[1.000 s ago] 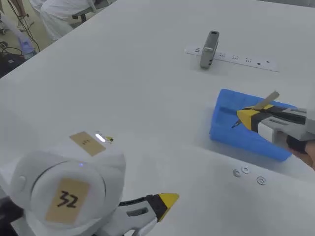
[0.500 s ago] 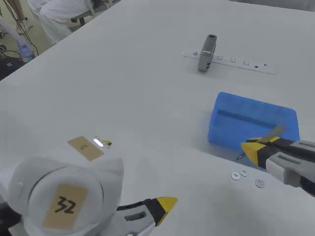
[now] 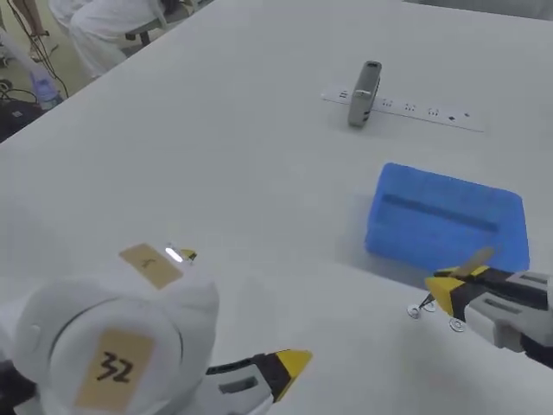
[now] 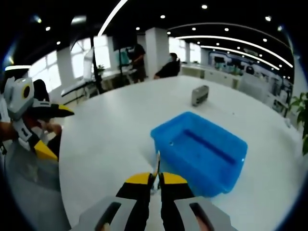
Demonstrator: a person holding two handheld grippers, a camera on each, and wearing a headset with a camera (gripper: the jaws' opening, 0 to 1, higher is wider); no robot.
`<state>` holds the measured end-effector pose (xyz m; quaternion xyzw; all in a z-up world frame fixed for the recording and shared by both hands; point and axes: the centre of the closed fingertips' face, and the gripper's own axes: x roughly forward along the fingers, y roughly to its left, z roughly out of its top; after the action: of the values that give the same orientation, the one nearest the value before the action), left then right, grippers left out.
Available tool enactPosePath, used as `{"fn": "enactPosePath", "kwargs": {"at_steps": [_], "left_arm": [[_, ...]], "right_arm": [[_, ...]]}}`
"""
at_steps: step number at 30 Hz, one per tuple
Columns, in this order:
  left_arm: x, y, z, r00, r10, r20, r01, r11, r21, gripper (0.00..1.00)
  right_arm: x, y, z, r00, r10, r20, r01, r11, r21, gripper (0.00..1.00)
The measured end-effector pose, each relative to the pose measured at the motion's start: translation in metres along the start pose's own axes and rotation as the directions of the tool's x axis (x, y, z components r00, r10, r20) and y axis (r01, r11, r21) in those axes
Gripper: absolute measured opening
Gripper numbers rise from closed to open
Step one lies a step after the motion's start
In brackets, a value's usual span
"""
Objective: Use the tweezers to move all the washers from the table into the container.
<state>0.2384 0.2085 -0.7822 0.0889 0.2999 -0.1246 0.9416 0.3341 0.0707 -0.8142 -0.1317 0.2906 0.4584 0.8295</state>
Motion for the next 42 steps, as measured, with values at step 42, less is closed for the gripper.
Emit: {"fn": "enactPosePath", "kwargs": {"at_steps": [42], "left_arm": [[0.0,0.0,0.001,1.0,0.004,0.006,-0.004,1.0,0.016,0.84]], "right_arm": [[-0.014,-0.038,0.082,0.9853,-0.075,0.153,0.084,0.995,-0.05,0.02]]}}
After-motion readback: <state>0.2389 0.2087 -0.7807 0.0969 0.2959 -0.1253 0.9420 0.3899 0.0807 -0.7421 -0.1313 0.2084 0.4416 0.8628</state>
